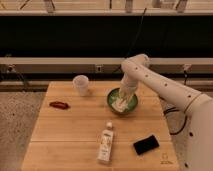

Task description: Place the white sponge in the ceramic bowl

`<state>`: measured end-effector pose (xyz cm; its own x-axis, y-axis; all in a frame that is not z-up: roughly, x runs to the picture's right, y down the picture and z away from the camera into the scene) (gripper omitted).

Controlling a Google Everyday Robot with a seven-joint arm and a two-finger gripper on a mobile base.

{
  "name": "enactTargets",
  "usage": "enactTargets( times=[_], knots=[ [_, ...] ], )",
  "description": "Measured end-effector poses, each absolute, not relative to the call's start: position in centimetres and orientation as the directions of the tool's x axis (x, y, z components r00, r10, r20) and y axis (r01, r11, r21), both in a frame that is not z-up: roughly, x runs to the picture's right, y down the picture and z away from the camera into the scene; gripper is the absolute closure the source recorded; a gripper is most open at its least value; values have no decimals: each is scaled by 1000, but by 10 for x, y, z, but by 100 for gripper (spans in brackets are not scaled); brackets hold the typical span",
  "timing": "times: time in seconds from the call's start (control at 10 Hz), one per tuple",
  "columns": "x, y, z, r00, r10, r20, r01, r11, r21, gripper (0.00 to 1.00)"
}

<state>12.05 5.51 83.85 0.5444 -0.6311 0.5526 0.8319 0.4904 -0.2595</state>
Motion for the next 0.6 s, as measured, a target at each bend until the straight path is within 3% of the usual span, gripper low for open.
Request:
enactTargets(
  times=[0.2,0.4,0.6],
  knots=[
    [122,53,838,547,-630,551,830,493,-260,45],
    [126,52,837,550,-628,550,828,494,-263,47],
    [125,50,837,550,-628,550,828,495,-262,34]
  ],
)
